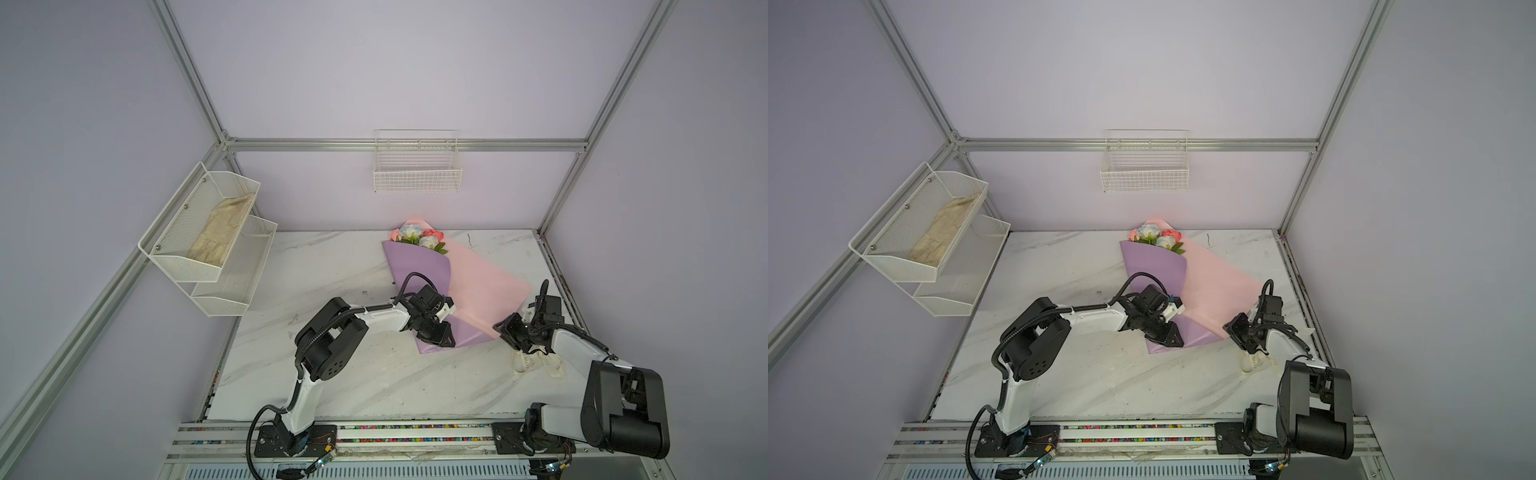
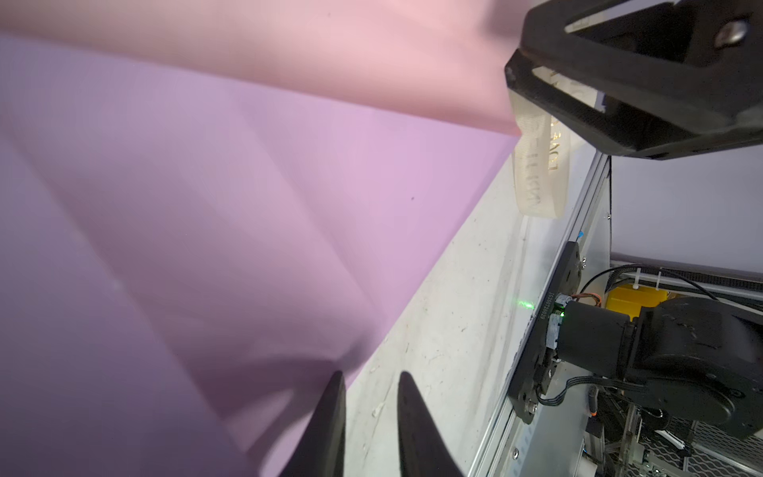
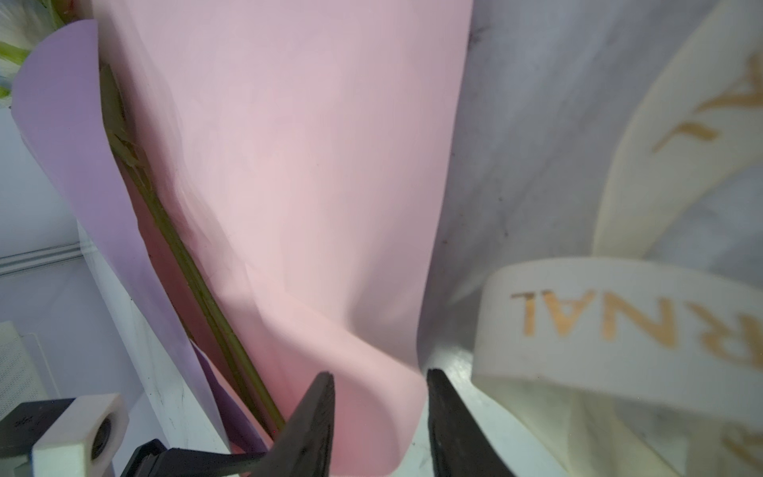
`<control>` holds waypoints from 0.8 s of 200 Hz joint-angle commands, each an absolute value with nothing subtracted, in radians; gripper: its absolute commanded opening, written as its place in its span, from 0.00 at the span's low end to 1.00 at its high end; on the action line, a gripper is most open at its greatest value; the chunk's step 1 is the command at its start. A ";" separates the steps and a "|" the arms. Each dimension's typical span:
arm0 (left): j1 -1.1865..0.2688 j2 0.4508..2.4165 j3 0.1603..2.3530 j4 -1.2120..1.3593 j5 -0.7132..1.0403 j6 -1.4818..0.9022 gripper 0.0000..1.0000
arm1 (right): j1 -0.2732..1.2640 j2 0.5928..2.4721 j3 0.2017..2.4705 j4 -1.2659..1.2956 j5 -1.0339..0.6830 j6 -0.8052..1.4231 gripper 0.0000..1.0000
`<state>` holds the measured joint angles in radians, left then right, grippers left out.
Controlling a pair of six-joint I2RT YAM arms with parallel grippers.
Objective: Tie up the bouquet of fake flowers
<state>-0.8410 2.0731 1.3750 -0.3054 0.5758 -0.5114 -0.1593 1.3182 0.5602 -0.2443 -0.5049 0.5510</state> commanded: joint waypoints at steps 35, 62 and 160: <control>-0.842 2.114 1.452 -0.298 0.595 -0.482 0.22 | -0.167 1.368 0.580 -0.159 -0.517 0.564 0.44; -0.842 2.120 1.437 -0.293 0.597 -0.476 0.21 | -0.168 1.405 0.567 -0.075 -0.571 0.573 0.44; -0.842 2.113 1.424 -0.283 0.601 -0.468 0.20 | -0.169 1.379 0.573 0.057 -0.679 0.535 0.32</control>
